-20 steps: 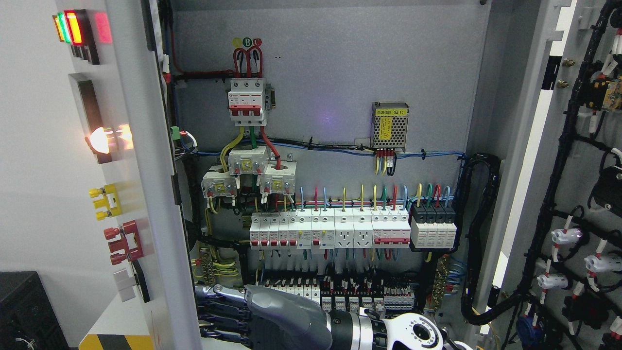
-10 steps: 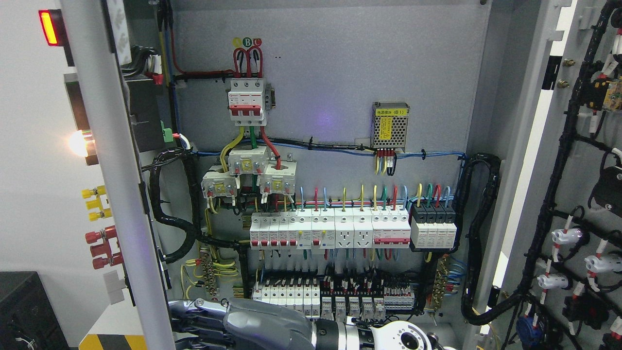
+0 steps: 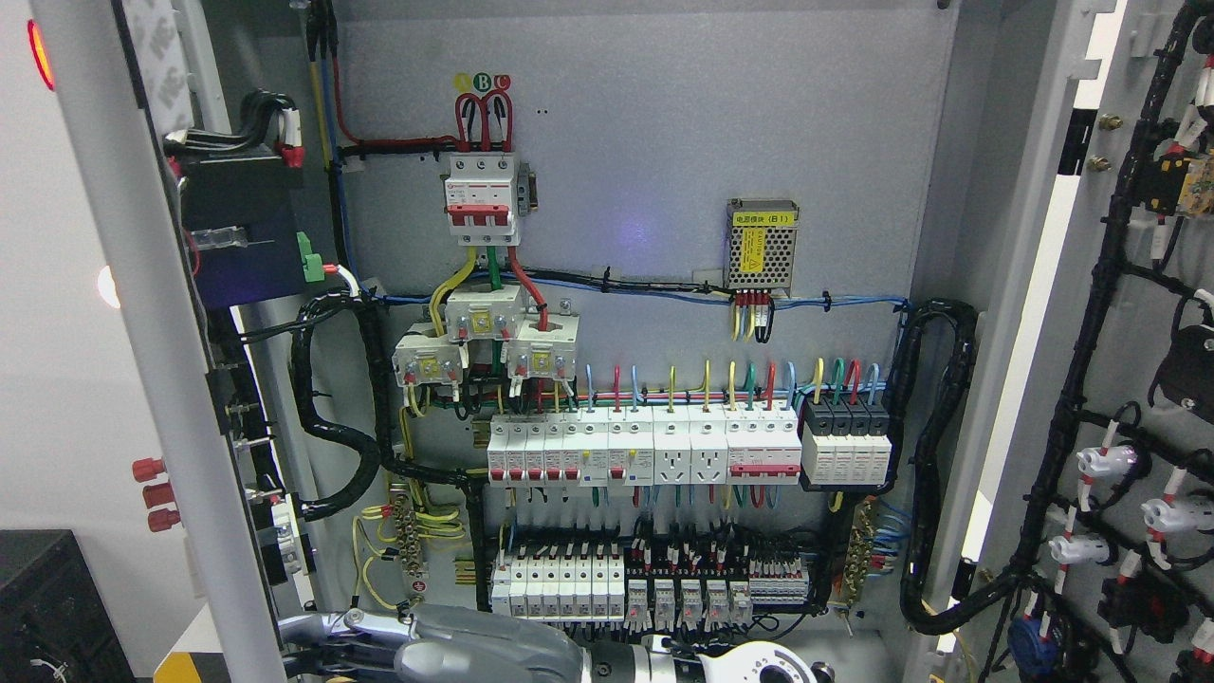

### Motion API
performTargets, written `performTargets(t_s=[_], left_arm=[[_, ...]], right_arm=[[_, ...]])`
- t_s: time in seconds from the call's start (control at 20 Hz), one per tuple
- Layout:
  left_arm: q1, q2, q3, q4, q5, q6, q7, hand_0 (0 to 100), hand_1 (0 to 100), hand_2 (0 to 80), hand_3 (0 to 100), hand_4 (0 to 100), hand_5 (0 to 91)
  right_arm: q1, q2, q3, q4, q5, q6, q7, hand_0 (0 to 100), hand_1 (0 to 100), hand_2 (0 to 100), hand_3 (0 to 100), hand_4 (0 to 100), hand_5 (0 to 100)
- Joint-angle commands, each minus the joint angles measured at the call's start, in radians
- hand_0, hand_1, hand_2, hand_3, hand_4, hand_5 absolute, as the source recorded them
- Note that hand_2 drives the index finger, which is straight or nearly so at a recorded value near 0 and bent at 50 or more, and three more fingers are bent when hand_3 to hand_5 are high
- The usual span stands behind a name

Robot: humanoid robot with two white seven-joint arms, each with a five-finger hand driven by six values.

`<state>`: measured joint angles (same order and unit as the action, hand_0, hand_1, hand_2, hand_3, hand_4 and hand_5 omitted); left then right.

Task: Open door with both hands
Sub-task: 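Sweep the right hand outward, swinging the lamp panel door wide open, then withdraw the right hand down and out of the cabinet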

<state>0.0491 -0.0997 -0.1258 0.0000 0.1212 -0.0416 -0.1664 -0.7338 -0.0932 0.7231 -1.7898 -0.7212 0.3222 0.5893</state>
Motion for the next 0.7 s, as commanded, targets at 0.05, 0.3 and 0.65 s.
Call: performTargets(t_s=[0.05,0.3,0.65], left_arm=[[0.000,0.000,0.000,-0.015,0.000,-0.001,-0.004,12,56,0.0,0,0,0.0],[0.000,0.000,0.000,-0.015,0.000,-0.001,-0.004,12,56,0.0,0,0,0.0],[0.000,0.000,0.000,-0.017,0.000,-0.003,-0.002,12,56,0.0,0,0,0.0]], right_arm=[[-0.001,0.026,0.068,-0.014,0.006,0.004,0.000,10,13,0,0,0,0],[-0.002,0.055,0.075,-0.011,0.045,0.011,0.000,10,13,0,0,0,0],[-0.001,0.095,0.075,0.004,0.055,0.012,-0.035,10,13,0,0,0,0]])
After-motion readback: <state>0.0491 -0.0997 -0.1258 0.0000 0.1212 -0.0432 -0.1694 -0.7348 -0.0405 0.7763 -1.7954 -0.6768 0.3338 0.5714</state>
